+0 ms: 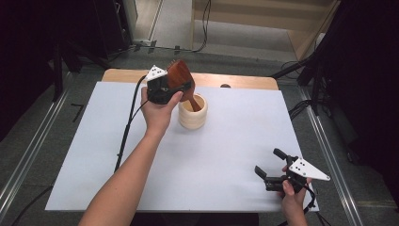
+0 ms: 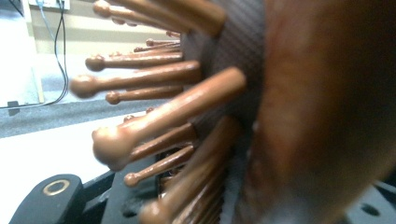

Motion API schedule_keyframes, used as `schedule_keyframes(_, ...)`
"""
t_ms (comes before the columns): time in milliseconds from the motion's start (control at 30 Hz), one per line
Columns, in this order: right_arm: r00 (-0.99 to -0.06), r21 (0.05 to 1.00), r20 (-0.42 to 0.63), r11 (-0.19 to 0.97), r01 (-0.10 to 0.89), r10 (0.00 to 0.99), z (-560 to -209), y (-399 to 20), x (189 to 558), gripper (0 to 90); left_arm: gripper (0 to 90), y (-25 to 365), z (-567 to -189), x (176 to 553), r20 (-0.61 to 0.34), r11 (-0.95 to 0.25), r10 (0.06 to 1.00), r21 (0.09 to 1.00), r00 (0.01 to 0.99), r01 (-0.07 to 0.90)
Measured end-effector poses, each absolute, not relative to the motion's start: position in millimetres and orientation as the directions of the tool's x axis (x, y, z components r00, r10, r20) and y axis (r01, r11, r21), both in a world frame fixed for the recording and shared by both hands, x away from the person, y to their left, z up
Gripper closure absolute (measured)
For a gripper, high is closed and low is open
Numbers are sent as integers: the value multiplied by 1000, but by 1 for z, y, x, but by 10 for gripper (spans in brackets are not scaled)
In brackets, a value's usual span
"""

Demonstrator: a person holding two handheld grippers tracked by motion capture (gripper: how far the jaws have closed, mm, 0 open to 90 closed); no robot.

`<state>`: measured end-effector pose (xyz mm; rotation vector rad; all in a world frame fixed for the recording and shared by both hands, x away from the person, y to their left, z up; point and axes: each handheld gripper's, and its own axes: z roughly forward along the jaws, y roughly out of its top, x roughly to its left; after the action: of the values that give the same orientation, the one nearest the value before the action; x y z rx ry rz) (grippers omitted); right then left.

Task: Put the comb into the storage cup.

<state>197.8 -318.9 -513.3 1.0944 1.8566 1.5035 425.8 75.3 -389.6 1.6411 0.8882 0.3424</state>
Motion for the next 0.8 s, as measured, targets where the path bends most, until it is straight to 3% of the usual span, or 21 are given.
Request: schedule_keyframes(800, -549, 960, 97, 68, 273, 830, -513, -318, 198, 0, 569, 66, -414, 427, -253, -26, 735, 917, 630, 398)
